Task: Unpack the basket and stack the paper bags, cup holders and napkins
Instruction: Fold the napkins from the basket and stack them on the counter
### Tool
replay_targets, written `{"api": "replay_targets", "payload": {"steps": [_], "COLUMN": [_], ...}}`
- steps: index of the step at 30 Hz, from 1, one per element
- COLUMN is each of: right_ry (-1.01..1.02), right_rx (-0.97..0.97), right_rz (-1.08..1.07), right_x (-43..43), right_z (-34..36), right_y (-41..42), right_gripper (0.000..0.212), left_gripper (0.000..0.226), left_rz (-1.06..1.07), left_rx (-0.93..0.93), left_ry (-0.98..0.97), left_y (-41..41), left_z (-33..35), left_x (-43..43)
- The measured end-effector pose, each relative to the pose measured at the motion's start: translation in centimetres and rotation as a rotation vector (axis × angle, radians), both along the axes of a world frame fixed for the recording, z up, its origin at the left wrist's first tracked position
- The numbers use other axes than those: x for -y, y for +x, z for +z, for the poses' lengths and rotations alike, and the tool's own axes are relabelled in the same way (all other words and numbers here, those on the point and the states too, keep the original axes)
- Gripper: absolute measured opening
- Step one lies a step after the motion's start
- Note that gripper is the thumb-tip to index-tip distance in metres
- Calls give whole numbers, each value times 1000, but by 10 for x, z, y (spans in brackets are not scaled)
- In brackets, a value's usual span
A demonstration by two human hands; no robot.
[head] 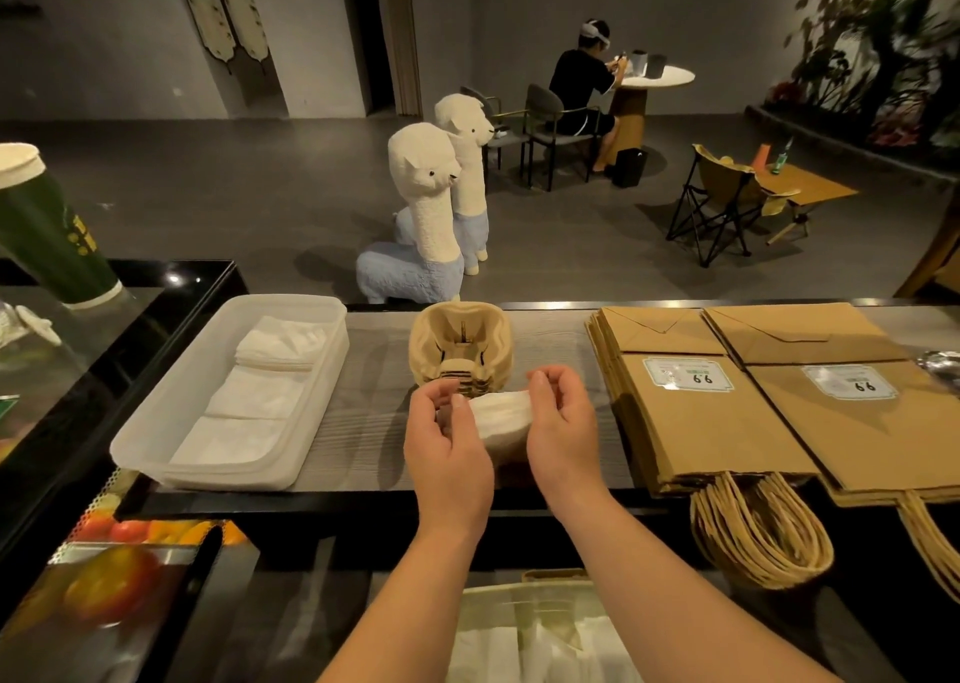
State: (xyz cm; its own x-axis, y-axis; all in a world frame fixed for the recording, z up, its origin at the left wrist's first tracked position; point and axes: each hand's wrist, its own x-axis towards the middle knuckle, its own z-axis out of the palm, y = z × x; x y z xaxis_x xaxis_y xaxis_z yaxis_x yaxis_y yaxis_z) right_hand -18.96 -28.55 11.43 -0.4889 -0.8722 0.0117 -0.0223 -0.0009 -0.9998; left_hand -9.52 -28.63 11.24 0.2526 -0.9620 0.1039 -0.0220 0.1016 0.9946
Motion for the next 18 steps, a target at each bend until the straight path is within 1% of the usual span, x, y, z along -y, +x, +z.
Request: {"api": "replay_targets", "payload": {"steps": [1, 3, 4, 5, 6, 7, 8, 10, 11, 13, 15, 16, 18], "right_ry": [-6, -16, -10, 15, 54, 88, 96, 53, 28, -1, -25, -48, -108], "right_rx": [66, 171, 165, 101, -8, -120, -195, -198, -170, -163, -189, -194, -191], "right_rz": [63, 259, 370, 463, 515, 502, 439, 314, 291, 278, 295, 313, 366], "right_x": [-2, -10, -15, -19, -20, -20, -18, -14, -13, -13, -14, -15, -17], "right_z": [1, -1, -2, -2, -1, 0, 0, 3, 4, 9, 19, 26, 42], "right_y": [-4, -19, -28, -35, -39, -41, -41, -41, -42, -45, -47, -48, -48], "right_gripper": [18, 35, 45, 55, 63, 66, 64, 51, 46, 43, 43, 45, 53], "left_gripper": [14, 14, 13, 13, 14, 14, 16, 20, 22, 24, 17, 13, 39], "left_rz": [7, 9, 3, -2, -3, 0, 2, -3, -12, -66, -202, -296, -483], "left_rx": [6, 8, -3, -12, -14, -15, -20, -31, -42, -71, -87, -65, 52], "left_ry": [-2, 4, 11, 20, 26, 32, 36, 47, 52, 50, 37, 32, 47], "left_y": [0, 0, 0, 1, 1, 2, 2, 4, 6, 12, 20, 24, 32], "left_z": [-1, -1, -1, -1, -1, 0, 1, 3, 5, 6, 8, 10, 15], "left_x": [1, 3, 4, 4, 4, 4, 4, 2, 1, -2, -6, -8, -12]}}
